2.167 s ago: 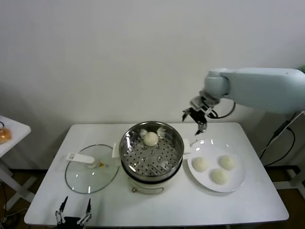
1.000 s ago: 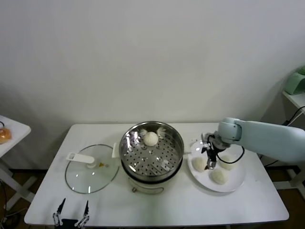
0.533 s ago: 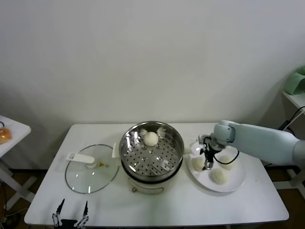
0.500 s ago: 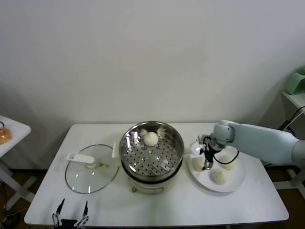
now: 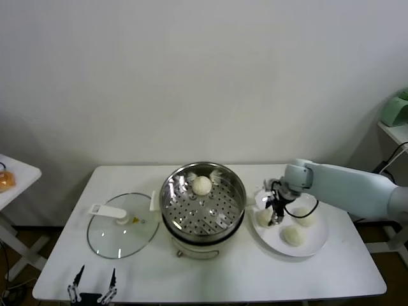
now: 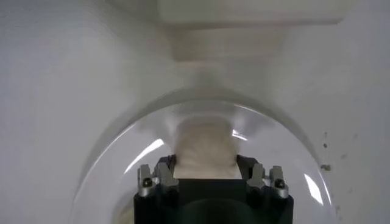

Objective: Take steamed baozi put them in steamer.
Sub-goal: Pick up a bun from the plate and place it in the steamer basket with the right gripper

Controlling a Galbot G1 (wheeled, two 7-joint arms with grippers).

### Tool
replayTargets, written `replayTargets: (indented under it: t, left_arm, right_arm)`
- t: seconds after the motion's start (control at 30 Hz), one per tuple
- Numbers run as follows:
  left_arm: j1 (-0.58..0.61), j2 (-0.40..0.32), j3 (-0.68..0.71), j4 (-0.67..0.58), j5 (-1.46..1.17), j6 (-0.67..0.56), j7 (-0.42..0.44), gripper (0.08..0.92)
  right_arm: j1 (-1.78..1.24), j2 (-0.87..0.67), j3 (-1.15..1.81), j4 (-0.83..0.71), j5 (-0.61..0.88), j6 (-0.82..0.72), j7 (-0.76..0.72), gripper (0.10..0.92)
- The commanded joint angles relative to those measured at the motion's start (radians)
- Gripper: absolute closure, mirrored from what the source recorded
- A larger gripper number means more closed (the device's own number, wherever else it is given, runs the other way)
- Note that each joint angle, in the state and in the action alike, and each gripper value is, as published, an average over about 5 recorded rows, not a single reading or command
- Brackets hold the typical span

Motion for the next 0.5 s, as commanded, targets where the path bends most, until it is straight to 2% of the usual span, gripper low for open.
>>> replayTargets:
  t: [0.03,0.3,0.5]
  left_arm:
    - [0.004,-0.001,0.002,-0.005,0.0,0.001,-0.002,0.177]
    - [0.005,0.003,0.005,-0.014,-0.003,0.004,-0.002,0.177]
    - [0.0,0.006,0.017,-0.017,-0.002,0.006,-0.002,0.177]
  right_arm:
    - [0.101,-0.02,-0.046,0.019,0.024,0.026,-0.055,0.349]
    - [0.435,-0.035,-0.258,0.101,0.1,0.088,-0.167,0.348]
    - [0.697,0.001,-0.369,0.195,0.238,0.095,-0.207,0.347]
